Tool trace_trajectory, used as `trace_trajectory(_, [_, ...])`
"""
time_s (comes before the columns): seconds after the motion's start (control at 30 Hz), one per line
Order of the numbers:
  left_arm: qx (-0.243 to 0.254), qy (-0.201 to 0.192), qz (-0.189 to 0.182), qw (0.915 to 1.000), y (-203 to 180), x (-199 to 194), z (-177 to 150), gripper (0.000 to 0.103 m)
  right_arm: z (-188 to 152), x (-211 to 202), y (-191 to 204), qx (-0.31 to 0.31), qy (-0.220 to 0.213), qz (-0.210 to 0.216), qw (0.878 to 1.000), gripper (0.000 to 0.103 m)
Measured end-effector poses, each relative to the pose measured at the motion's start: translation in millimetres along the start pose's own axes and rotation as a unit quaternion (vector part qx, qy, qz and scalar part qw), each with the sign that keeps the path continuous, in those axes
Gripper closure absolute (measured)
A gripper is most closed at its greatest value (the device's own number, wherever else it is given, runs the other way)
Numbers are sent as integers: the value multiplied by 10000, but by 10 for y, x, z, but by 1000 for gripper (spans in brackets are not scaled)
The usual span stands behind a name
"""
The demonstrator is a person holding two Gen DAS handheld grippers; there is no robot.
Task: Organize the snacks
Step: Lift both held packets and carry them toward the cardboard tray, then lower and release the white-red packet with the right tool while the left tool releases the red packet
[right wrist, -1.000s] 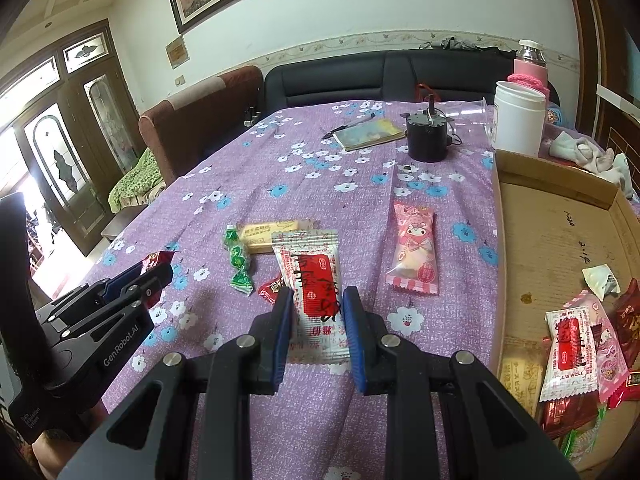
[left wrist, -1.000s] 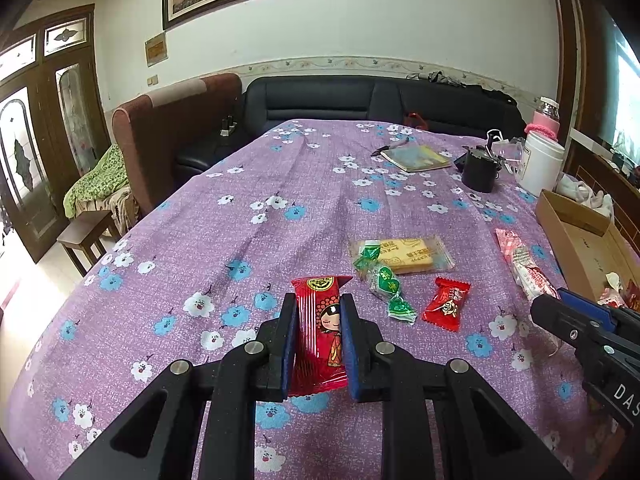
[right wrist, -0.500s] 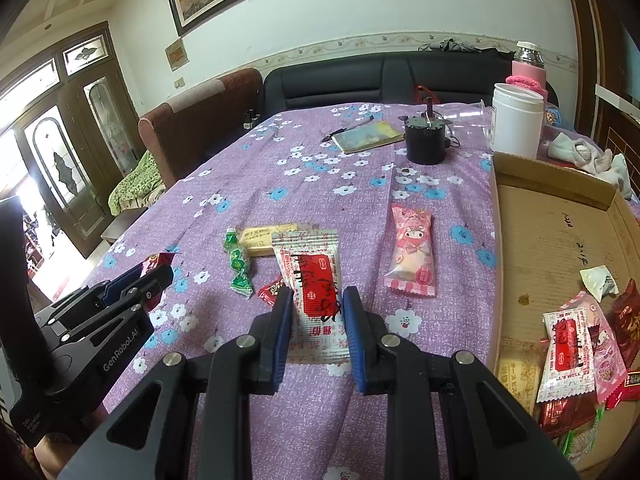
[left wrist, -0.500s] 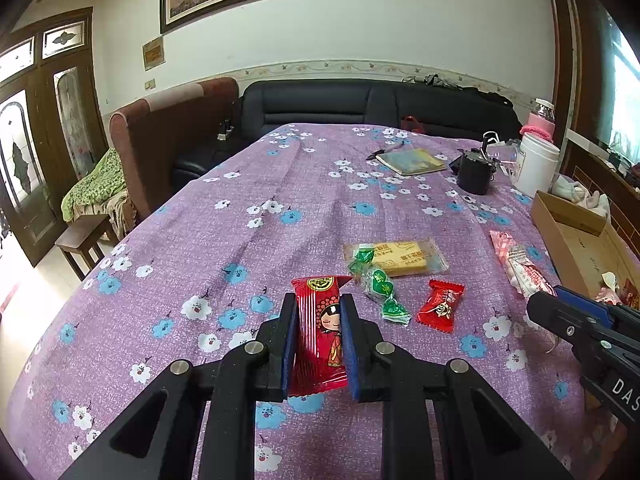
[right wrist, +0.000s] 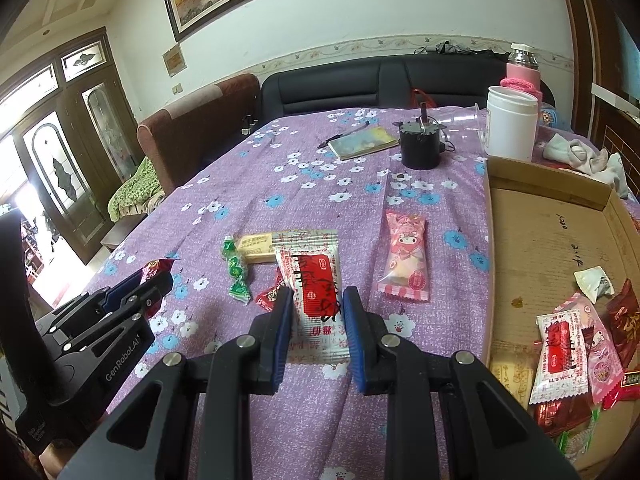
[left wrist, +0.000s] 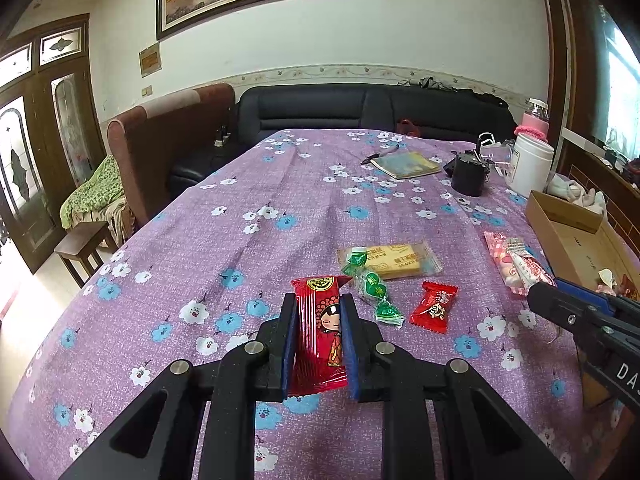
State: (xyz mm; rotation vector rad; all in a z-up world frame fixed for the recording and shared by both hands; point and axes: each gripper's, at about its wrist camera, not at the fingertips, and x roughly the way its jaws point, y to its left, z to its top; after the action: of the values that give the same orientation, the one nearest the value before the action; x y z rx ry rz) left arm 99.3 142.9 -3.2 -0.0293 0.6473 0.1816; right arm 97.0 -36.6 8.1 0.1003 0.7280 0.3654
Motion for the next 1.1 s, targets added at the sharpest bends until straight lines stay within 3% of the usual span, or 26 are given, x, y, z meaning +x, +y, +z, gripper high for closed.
trace_trajectory(0.4, [67, -91, -49, 9999, -41, -36, -2, 82, 5, -43, -41, 74, -71, 4, 9999, 79])
trace_trajectory(0.6, [-48, -110, -395, 9991, -22, -73, 20, 82, 114, -213, -141, 221, -256, -80, 9994, 79])
trace_trajectory(1.1, [-141, -44, -1200, 9927, -60, -118, 40, 82, 118, -630, -1060, 1175, -650, -358, 9903, 79])
